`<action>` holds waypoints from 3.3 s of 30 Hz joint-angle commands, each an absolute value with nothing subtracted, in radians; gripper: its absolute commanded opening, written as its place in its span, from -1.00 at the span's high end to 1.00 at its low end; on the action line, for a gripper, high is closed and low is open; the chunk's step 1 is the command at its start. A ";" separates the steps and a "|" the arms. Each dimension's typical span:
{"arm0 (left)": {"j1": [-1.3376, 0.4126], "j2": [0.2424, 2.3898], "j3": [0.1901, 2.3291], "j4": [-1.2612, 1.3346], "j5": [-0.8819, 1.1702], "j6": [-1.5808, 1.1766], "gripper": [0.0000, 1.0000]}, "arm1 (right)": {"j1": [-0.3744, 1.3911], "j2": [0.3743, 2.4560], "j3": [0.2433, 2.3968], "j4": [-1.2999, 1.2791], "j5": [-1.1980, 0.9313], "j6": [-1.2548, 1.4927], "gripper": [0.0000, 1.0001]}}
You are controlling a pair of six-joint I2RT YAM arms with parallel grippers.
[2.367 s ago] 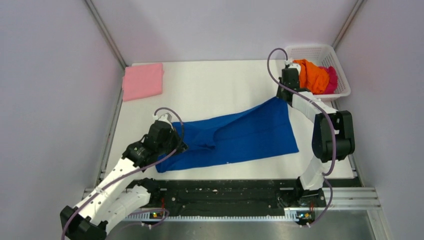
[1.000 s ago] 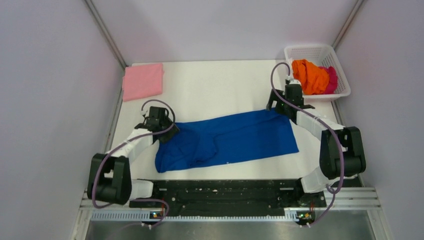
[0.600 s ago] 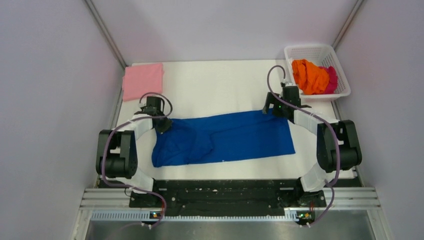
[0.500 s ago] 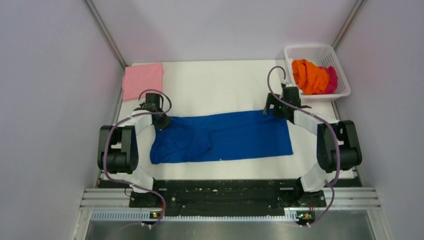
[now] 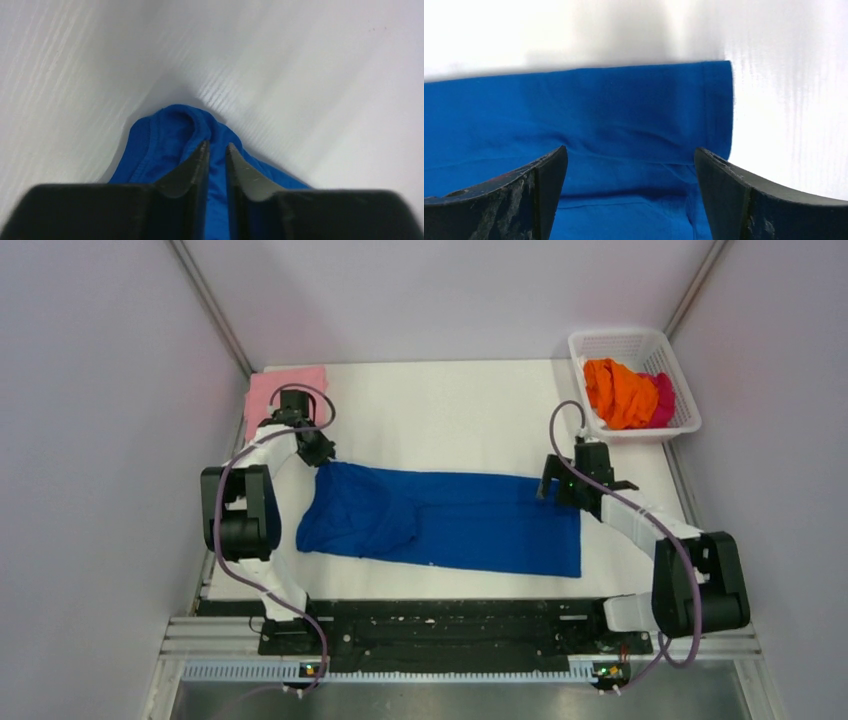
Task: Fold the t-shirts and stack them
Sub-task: Fold the other side of the tshirt into a rectangle, then rotate the tshirt 90 degrees, then grab the bottom of the folded rectangular tshirt with both arms
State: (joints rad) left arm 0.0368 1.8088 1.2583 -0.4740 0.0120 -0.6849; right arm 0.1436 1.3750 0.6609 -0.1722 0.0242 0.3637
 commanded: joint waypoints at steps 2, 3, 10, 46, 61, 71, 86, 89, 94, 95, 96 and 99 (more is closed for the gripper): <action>0.034 1.713 1.322 -0.545 0.063 -0.649 0.26 | 0.152 1.231 0.744 -0.226 0.044 0.338 -0.96; 0.032 1.684 1.308 -0.545 0.077 -0.649 0.10 | 0.153 1.215 0.760 -0.226 0.018 0.332 -0.97; -0.095 1.435 1.035 -0.484 0.237 -0.699 -0.94 | 0.283 1.203 0.797 -0.176 -0.097 0.308 -0.97; -0.297 2.838 2.468 0.173 0.290 -1.280 -0.98 | 0.623 1.520 0.940 -0.354 -0.532 0.153 -0.97; -0.333 2.019 1.977 -0.270 0.261 -0.757 -0.98 | 0.624 1.386 0.960 -0.548 -0.022 0.298 -0.88; -0.509 1.432 1.110 -0.239 0.140 -0.758 -0.98 | 0.624 1.507 0.979 -0.512 0.073 0.245 -0.15; -0.701 1.359 0.747 -0.318 0.247 -0.928 -0.77 | 0.624 1.610 0.967 -0.499 0.105 0.261 0.16; -0.713 1.397 0.750 -0.313 0.246 -0.937 -0.69 | 0.624 1.610 0.960 -0.490 0.101 0.267 0.32; -0.727 1.470 0.781 -0.320 0.237 -0.918 -0.49 | 0.624 1.585 0.962 -0.491 0.080 0.281 0.67; -0.729 1.481 0.789 -0.329 0.234 -0.915 -0.45 | 0.625 1.574 0.963 -0.490 0.074 0.283 0.71; -0.730 1.492 0.793 -0.334 0.230 -0.914 -0.42 | 0.624 1.558 0.964 -0.491 0.071 0.285 0.77; -0.732 1.522 0.800 -0.335 0.223 -0.914 -0.33 | 0.623 1.530 0.963 -0.492 0.045 0.291 0.96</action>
